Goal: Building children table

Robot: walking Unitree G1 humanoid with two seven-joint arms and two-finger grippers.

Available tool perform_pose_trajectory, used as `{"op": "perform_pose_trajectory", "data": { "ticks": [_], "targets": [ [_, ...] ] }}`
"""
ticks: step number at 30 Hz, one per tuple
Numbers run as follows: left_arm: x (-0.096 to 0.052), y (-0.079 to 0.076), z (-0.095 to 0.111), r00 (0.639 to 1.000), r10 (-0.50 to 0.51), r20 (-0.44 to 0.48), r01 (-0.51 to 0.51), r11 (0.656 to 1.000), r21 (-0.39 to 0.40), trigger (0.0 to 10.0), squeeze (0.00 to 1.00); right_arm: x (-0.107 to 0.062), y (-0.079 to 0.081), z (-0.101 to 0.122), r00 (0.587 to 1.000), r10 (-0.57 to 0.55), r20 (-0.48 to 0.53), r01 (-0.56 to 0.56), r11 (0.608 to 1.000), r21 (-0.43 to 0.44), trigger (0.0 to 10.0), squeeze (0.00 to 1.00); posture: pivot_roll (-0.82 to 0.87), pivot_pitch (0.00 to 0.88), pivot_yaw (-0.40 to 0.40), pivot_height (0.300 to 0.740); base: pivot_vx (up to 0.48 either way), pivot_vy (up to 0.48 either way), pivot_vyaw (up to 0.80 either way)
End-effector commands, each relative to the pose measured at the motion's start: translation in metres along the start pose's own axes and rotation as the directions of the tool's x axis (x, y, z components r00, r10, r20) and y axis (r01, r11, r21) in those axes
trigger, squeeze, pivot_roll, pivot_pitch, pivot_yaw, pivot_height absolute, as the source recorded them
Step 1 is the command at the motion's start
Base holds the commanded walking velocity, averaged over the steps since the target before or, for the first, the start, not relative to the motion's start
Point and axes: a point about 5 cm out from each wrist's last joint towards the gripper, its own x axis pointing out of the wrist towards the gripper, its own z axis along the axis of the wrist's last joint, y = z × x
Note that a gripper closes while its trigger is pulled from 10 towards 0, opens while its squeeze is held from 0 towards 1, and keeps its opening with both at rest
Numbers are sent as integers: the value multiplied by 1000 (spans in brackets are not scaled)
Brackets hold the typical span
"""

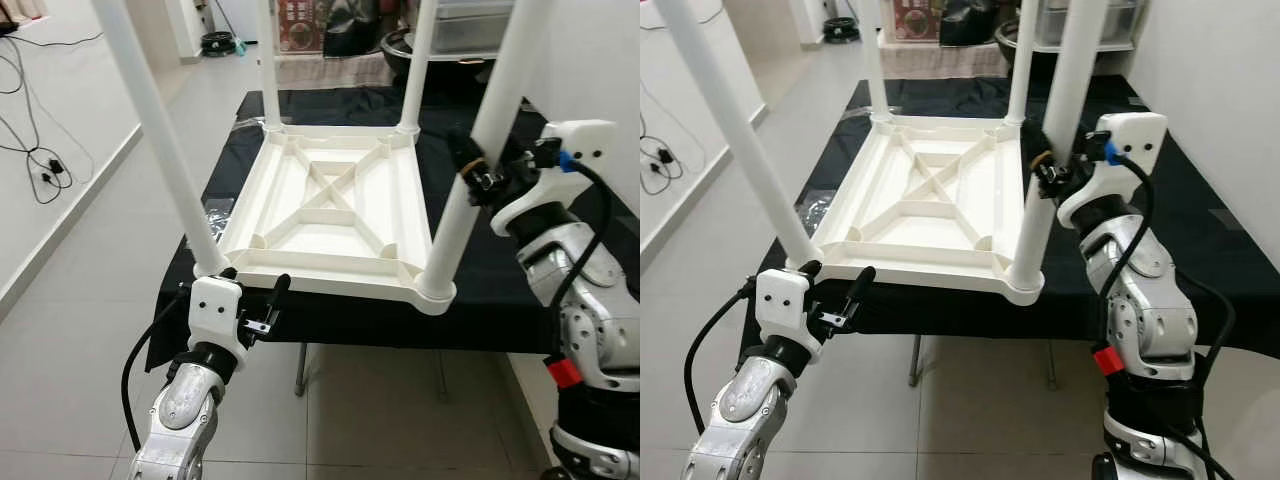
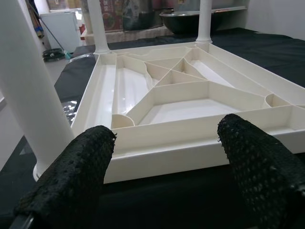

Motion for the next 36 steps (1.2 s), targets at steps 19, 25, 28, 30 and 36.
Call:
{"op": "perform_pose_trajectory", "data": {
  "ticks": [19, 25, 28, 30, 36],
  "targets": [
    [-3, 1, 1, 1000, 10, -9, -10, 1000, 11, 10000, 0, -25, -77, -87, 751, -496, -435, 627, 743, 235, 0, 0, 4, 119, -9, 740, 0, 0, 0],
    [-9, 3, 3, 1000, 14, -15, -14, 1000, 19, 10000, 0, -40, -78, -145, 597, -491, -634, 725, 669, 164, 0, 0, 44, 143, -2, 740, 0, 0, 0],
    [-14, 4, 4, 1000, 11, -25, -11, 1000, 26, 10000, 0, -44, -58, -175, 527, -419, -739, 714, 690, 119, 0, 0, 67, 160, 4, 740, 0, 0, 0],
    [-16, 4, 5, 1000, 8, -30, -7, 1000, 30, 10000, 0, -47, -46, -189, 485, -374, -790, 701, 707, 96, 0, 0, 82, 170, 9, 740, 0, 0, 0],
    [-23, 5, 9, 999, 5, -39, -3, 999, 45, 10000, 0, -46, -22, -209, 436, -305, -847, 679, 729, 86, 2196, 0, 107, 208, 21, 740, 0, 0, 0]
  ]
}}
